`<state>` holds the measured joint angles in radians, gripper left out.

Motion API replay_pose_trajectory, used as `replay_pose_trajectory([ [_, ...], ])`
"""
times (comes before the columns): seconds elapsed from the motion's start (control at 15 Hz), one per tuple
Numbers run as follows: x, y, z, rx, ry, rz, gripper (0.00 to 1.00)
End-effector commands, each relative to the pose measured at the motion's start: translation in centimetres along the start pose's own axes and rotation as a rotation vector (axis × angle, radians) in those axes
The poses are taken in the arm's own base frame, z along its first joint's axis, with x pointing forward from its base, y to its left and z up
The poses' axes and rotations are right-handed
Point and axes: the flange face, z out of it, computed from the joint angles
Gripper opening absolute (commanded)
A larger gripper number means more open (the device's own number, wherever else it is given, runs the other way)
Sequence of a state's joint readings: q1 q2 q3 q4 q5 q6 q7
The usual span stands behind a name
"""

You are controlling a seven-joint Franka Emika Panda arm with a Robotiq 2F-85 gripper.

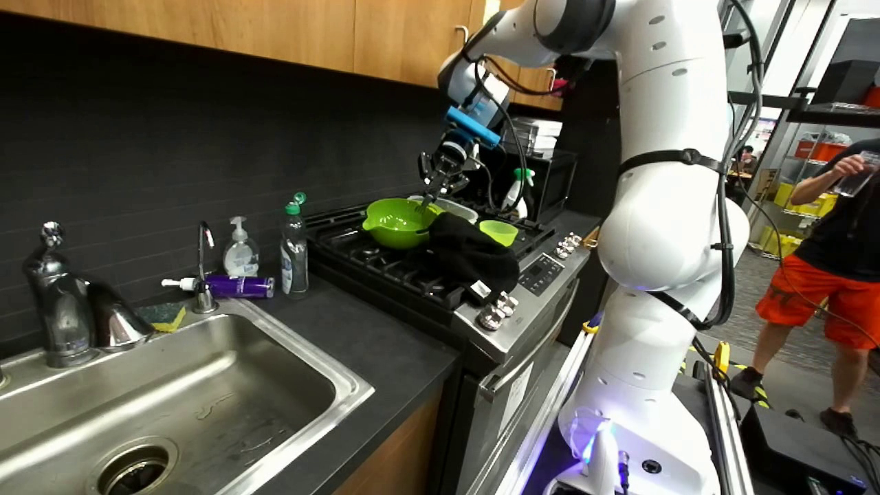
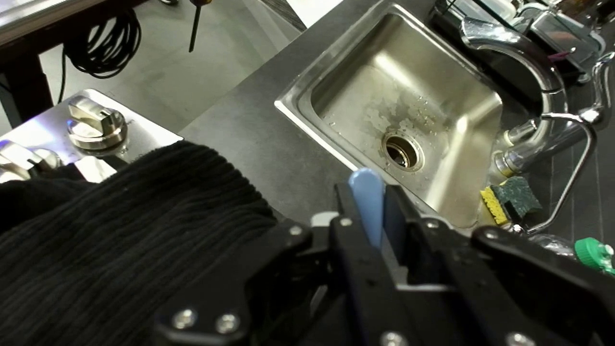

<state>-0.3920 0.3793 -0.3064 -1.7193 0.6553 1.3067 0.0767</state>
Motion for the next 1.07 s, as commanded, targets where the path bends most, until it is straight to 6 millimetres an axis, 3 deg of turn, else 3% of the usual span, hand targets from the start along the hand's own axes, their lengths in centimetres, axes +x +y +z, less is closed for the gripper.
replay_pose_trajectory([
  [0.0, -1.8, 0.4, 0.0, 0.019, 0.049, 0.034, 0.05],
  [0.6, -0.4, 3.4, -2.8, 0.068, 0.116, 0.121, 0.05],
  [1.0, -0.3, 3.9, -4.3, 0.078, 0.131, 0.123, 0.05],
])
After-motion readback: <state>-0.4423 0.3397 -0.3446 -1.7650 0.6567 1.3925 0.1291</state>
